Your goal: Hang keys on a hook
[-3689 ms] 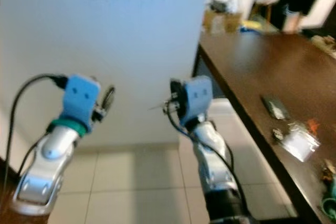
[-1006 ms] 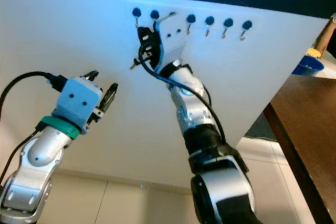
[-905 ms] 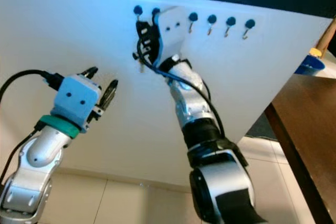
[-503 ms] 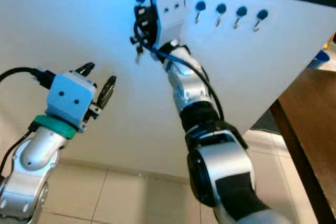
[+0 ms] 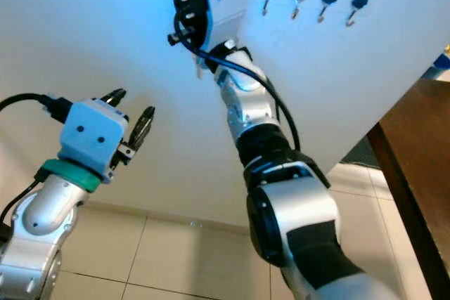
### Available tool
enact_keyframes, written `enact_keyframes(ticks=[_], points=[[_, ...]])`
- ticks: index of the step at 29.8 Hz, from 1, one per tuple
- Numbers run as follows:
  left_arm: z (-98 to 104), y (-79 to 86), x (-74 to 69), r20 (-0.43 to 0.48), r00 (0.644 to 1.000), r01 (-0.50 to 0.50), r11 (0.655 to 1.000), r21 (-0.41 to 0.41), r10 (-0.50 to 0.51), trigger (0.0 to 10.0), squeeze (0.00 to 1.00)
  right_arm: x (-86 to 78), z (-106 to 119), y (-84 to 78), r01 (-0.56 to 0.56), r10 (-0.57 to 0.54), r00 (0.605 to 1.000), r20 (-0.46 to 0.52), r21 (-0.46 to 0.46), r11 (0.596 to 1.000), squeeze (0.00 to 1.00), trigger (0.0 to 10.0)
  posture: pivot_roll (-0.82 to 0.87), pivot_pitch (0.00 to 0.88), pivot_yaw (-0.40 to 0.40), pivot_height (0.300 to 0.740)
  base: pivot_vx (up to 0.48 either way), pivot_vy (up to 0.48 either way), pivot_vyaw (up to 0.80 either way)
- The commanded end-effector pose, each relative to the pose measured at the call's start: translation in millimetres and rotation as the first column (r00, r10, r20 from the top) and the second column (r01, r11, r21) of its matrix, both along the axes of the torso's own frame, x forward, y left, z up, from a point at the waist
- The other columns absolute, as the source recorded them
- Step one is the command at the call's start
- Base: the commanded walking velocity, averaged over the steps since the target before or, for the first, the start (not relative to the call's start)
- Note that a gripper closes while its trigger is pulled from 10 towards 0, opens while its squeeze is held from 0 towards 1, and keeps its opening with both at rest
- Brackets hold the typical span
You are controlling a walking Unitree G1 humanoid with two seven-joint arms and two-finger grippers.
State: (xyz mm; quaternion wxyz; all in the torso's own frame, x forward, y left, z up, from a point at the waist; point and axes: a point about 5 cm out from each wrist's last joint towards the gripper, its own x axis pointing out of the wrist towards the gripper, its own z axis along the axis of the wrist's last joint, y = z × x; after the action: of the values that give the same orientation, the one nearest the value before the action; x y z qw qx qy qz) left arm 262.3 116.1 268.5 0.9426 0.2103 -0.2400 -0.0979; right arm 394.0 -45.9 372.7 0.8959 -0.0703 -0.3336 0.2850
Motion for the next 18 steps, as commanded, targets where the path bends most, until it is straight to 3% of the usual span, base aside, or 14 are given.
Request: enact_keyframes(ticks=[1,6,18], points=[[0.0,-2.3,-2.9,-0.002,1.0,0.01,1.0,0.005,-0.01,10.0,0.0,-0.9,-3.3,3.9,-0.032,0.032,0.999,0.003,-0.02,0.999,0.0,10.0,0.21,0.219,0.032,0.74,0.0,0.0,0.0],[-0.5,-3.3,-3.0,-0.004,1.0,0.012,1.0,0.003,-0.012,10.0,0.0,-6.7,8.7,1.2,-0.094,0.091,0.994,0.063,0.048,0.994,0.0,10.0,0.21,0.215,0.029,0.74,0.0,0.0,0.0],[-2.4,-6.6,-1.7,-0.009,1.0,0.017,1.0,-0.001,-0.017,10.0,0.0,-7.6,12.8,-6.1,-0.067,0.058,0.993,0.102,0.09,0.994,0.0,10.0,0.19,0.186,0.019,0.74,0.0,0.0,0.0]])
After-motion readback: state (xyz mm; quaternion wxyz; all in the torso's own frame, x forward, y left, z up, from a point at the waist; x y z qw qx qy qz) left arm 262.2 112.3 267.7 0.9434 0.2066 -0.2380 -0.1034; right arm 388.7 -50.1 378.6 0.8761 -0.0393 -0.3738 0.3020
